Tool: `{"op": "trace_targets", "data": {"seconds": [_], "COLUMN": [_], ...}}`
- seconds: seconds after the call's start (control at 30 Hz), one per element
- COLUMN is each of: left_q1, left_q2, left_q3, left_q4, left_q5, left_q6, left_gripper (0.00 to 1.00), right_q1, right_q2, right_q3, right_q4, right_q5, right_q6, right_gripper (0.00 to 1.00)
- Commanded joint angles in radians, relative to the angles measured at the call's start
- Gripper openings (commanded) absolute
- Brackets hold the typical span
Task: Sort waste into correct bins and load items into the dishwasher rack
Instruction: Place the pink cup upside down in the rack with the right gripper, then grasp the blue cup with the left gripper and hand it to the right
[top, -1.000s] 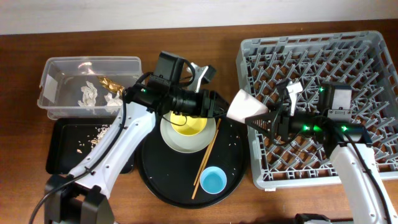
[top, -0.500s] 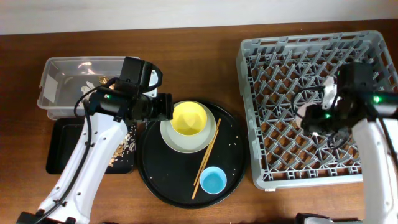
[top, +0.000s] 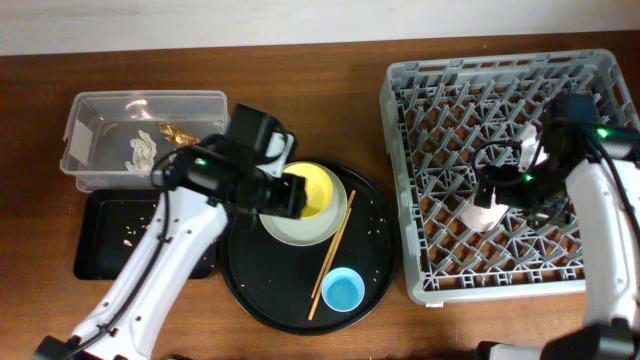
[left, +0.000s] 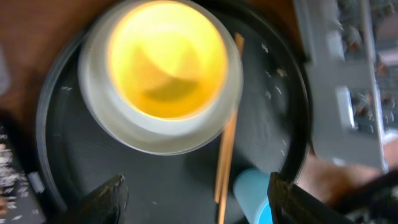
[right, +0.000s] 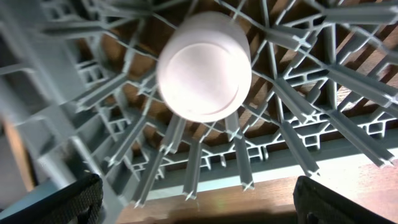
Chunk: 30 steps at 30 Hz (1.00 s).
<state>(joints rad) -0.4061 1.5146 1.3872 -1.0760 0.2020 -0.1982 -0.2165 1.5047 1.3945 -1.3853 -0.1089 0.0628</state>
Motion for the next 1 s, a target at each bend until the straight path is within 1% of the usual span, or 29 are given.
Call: {"op": "trace_targets", "data": {"seconds": [0.0, 0.07, 0.13, 0.2, 0.27, 0.3, 0.37, 0.4, 0.43, 0.47, 0.53, 0.57, 0.63, 0.67, 0.7, 0.73, 0.77, 0.8, 0.83, 0.9, 0.93, 0.97], "left_q1": [-0.163, -0.241, -0.311, -0.327, -0.327, -0.327, -0.327, -0.327, -0.327, -0.327, -0.319, -0.286, -0.199, -0.131, 0.005, 0.096, 0.185, 0.222, 0.227, 0.225, 0.225, 0.225], "left_q2": [0.015, 0.028, 0.037, 0.039, 0.041, 0.041, 0.041, 0.041, 0.041, 0.041, 0.041, 0.017, -0.077, -0.130, -0.182, -0.175, -0.135, -0.087, -0.034, 0.032, 0.045, 0.045], "left_q3": [-0.030, -0.118, -0.246, -0.364, -0.432, -0.456, -0.456, -0.456, -0.456, -0.456, -0.449, -0.410, -0.357, -0.347, -0.347, -0.350, -0.352, -0.352, -0.352, -0.352, -0.352, -0.352], "left_q4": [-0.060, -0.061, -0.041, 0.070, 0.158, 0.204, 0.235, 0.263, 0.275, 0.275, 0.278, 0.291, 0.299, 0.332, 0.439, 0.534, 0.656, 0.740, 0.803, 0.837, 0.861, 0.886], "left_q5": [0.019, 0.019, 0.019, 0.020, 0.021, 0.023, 0.036, 0.082, 0.095, 0.094, 0.091, 0.095, 0.102, 0.148, 0.323, 0.457, 0.714, 0.886, 0.986, 1.053, 1.105, 1.154], "left_q6": [0.037, 0.036, 0.035, 0.035, 0.035, 0.035, 0.030, 0.029, 0.027, 0.027, -0.045, -0.102, -0.100, -0.101, -0.101, -0.101, -0.108, -0.119, -0.146, -0.149, -0.149, -0.150], "left_gripper": [0.71, 0.72, 0.72, 0.74, 0.73, 0.61, 0.44, 0.23, 0.06, 0.00, 0.00, 0.00, 0.00, 0.00, 0.00, 0.00, 0.00, 0.00, 0.00, 0.00, 0.00, 0.00], "right_q1": [-0.007, -0.006, -0.006, -0.006, -0.006, -0.006, -0.006, -0.006, -0.006, -0.006, -0.006, -0.007, -0.007, -0.006, -0.006, -0.006, 0.016, 0.043, 0.095, 0.227, 0.305, 0.346], "right_q2": [-0.087, -0.089, -0.089, -0.089, -0.089, -0.089, -0.089, -0.089, -0.089, -0.089, -0.089, -0.089, -0.089, -0.089, -0.089, -0.089, -0.089, -0.088, -0.085, -0.069, -0.050, -0.040], "right_q3": [0.026, 0.020, 0.018, 0.018, 0.018, 0.018, 0.018, 0.018, 0.018, 0.018, 0.018, 0.018, 0.018, 0.018, 0.018, 0.018, 0.011, 0.005, 0.000, 0.000, 0.000, 0.000], "right_q4": [-0.003, -0.006, -0.006, -0.006, -0.006, -0.006, -0.006, -0.007, -0.007, -0.006, 0.008, 0.032, 0.055, 0.057, 0.070, 0.076, 0.076, 0.076, 0.077, 0.123, 0.187, 0.224], "right_q5": [-0.087, -0.094, -0.094, -0.094, -0.094, -0.094, -0.094, -0.094, -0.094, -0.094, -0.094, -0.086, -0.068, -0.100, -0.334, -0.480, -0.715, -0.783, -0.826, -0.828, -0.831, -0.830], "right_q6": [-0.006, -0.005, -0.005, -0.005, -0.005, -0.005, -0.005, -0.005, -0.005, -0.005, -0.005, -0.005, -0.005, -0.006, -0.140, -0.214, -0.319, -0.352, -0.375, -0.376, -0.376, -0.372], "right_gripper": [0.99, 0.99, 0.99, 0.99, 0.99, 0.99, 0.99, 0.99, 0.99, 0.99, 0.99, 0.99, 0.99, 0.99, 0.99, 0.99, 0.99, 0.99, 0.99, 0.99, 0.99, 0.99]}}
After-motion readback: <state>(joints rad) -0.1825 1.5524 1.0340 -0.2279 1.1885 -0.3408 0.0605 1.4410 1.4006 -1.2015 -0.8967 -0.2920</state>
